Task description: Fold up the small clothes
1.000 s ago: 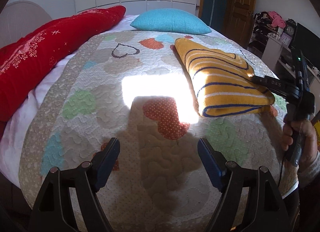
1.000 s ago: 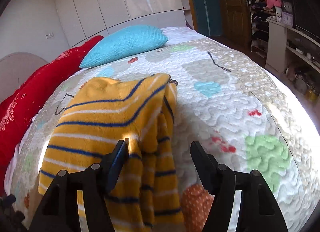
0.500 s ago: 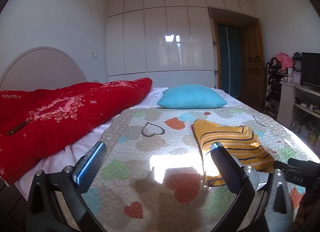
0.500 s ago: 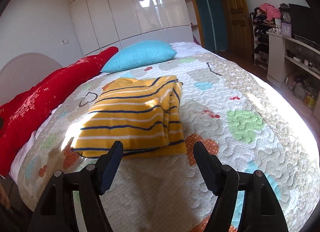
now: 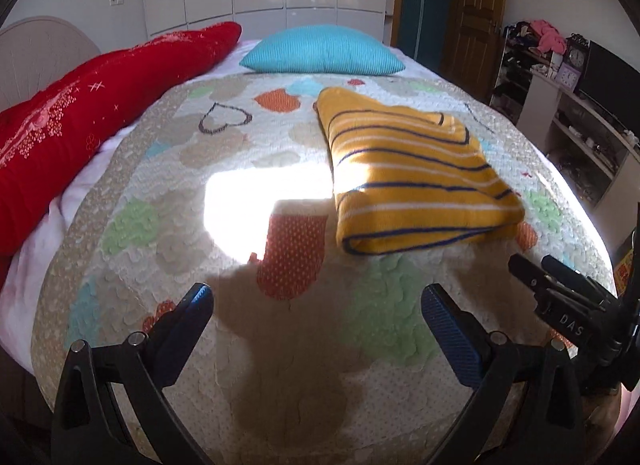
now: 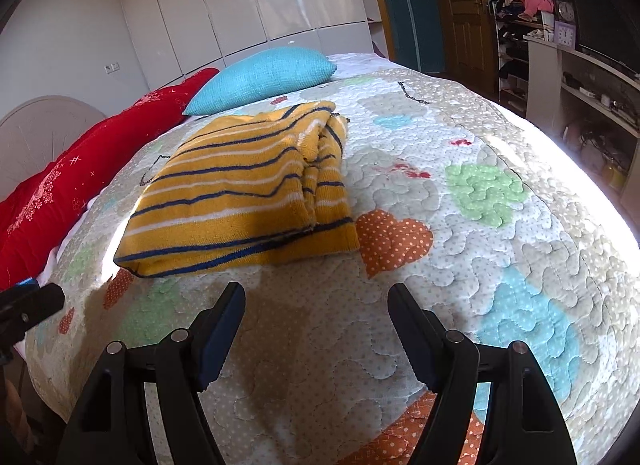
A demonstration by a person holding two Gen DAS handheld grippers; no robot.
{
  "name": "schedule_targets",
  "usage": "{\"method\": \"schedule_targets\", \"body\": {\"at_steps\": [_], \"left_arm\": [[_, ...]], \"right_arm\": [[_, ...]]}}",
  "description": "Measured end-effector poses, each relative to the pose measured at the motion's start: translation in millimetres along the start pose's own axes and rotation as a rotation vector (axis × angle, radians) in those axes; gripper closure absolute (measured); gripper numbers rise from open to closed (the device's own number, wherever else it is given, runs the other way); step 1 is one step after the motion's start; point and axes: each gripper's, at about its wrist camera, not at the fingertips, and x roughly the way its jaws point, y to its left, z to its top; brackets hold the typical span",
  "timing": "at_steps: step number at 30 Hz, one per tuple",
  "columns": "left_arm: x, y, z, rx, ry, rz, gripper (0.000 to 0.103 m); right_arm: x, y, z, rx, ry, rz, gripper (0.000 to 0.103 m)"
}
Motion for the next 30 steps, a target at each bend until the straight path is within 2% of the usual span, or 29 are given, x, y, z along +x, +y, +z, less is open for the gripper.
{"method": "schedule_targets", "body": {"at_steps": [7, 12, 19, 30], "left_arm": [[24.5, 13.1, -16.2, -0.004, 0.098, 0.083, 0.0], [50.8, 22.7, -35.7, -0.039, 0.199, 0.07, 0.0], [54.5, 23.5, -37.5, -0.049, 0.2, 0.066, 0.0], [55.6, 25.6, -37.1, -0.064, 0.206, 0.048, 0.0]], "right_arm": [[10.3, 4.8, -7.1, -0.004, 0.029, -0.018, 0.021], [11.5, 10.4, -9.3, -0.032, 0.031, -0.037, 0.02], [16.2, 9.5, -11.2, -0.018, 0.04, -0.045, 0.018], [21.4, 18.5, -19.2, -0.067, 0.032, -0.091, 0.015]]}}
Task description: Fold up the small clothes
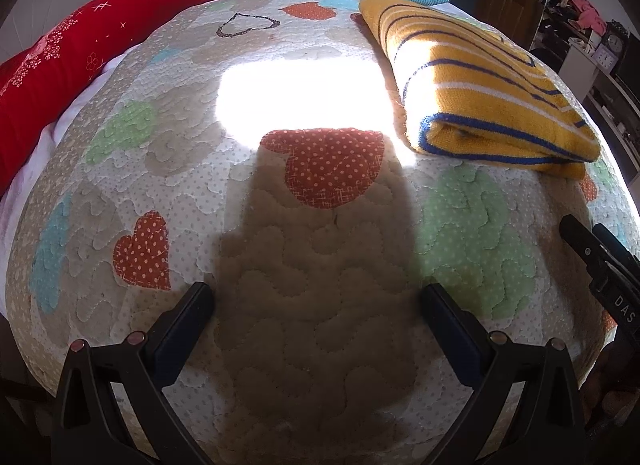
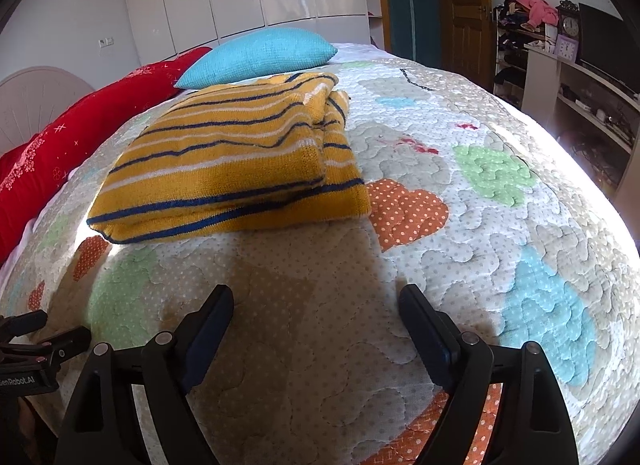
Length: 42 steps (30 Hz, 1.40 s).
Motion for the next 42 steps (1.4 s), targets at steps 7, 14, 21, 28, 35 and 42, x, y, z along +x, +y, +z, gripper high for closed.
{"method": "schedule_targets", "body": {"at_steps": [7, 14, 21, 28, 35, 42], "left_arm": [[0.2, 0.4, -0.4, -0.007, -0.011, 0.0, 0.0], [0.5, -1.9, -0.5, -0.004, -0.013, 0.022, 0.0], [0.7, -1.6, -1.2, -0.005, -0.016, 0.024, 0.0], [0.0, -1.7, -2.2, -0.003, -0.023, 0.032, 0.0], [-0.7, -2.7, -3.6, -0.005, -0.033, 0.041, 0.0], [-0.9, -3.7, -4.5, -0.005, -0.038, 0.045, 0.0]], "right_arm": [[1.5, 5.1, -2.7, -0.025, -0.009, -0.027, 0.012], [4.4, 12.0, -6.0, -0.053, -0.018, -0.069, 0.009], [6.2, 13.0, -6.2, -0.056, -0.02, -0.084, 0.008], [5.6, 15.6, -9.0, -0.056, -0.029, -0.098, 0.007], [4.9, 17.0, -11.1, -0.056, -0.036, -0.108, 0.006], [5.1, 17.1, -11.7, -0.057, -0.039, -0.111, 0.006]]}}
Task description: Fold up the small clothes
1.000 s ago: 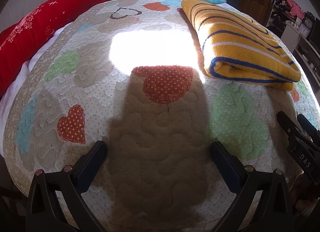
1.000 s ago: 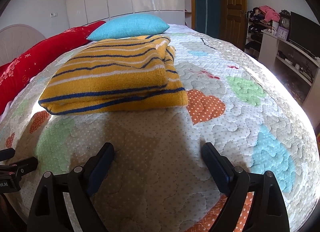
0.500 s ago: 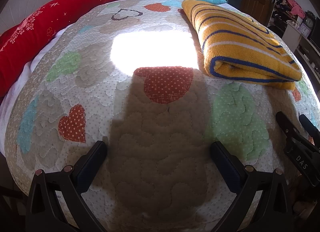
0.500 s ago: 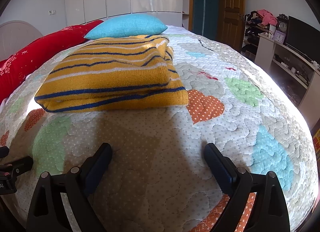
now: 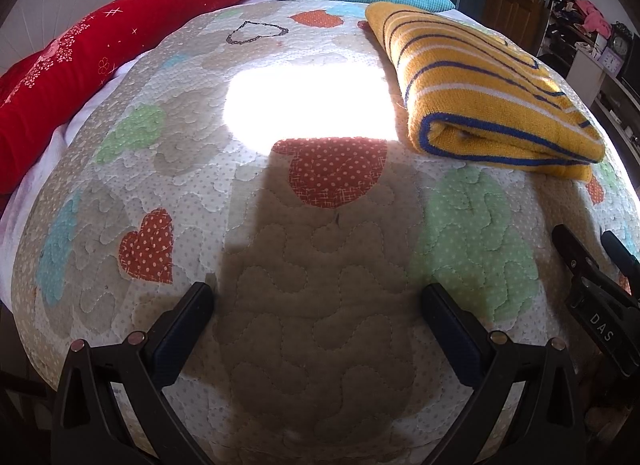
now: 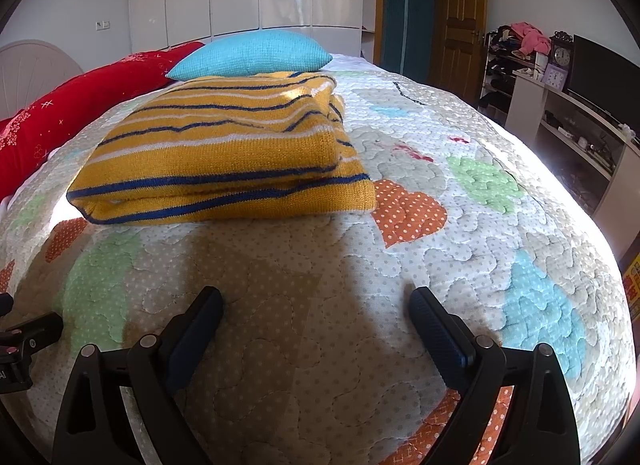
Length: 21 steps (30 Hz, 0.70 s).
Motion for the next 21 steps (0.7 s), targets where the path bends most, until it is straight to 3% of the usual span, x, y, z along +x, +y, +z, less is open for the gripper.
{"method": "schedule_targets", "body": {"at_steps": [21], "left_arm": [[-1.3, 0.7, -0.4, 0.001, -0.008, 0.005, 0.0]], "right_arm": [[0.6, -0.8, 0.2, -0.002, -0.001, 0.0, 0.006]]}}
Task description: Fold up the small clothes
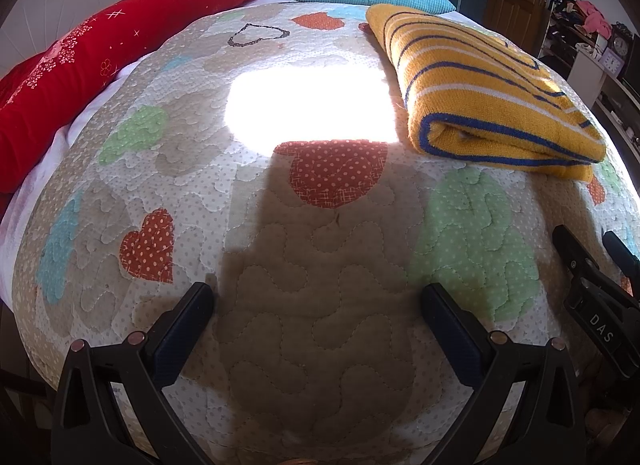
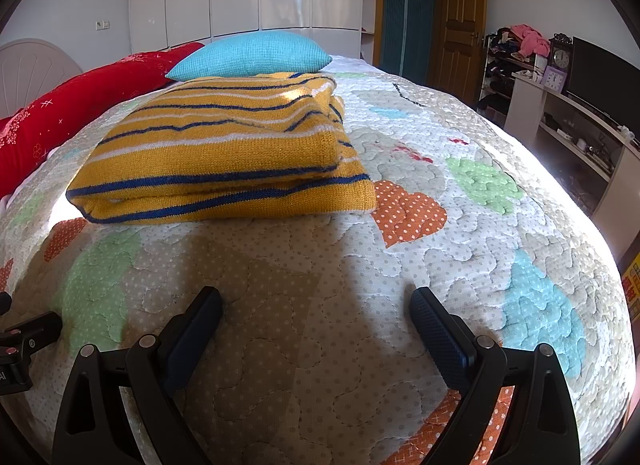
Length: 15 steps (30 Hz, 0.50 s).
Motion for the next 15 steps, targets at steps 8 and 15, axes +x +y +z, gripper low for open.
{"method": "schedule_targets", "body": {"at_steps": [8, 15], "left_arm": [[0.0, -0.3, -0.2, -0.004, -0.008, -0.001, 0.0], [0.1, 1.0, -0.2, -0.004, -0.008, -0.002, 0.0]], "right_arm": [[0.1, 0.1, -0.3, -0.001, -0.001, 0.0, 0.006], [-3.6, -2.6, 2.4, 0.02, 0.009, 0.004, 0.005]]}}
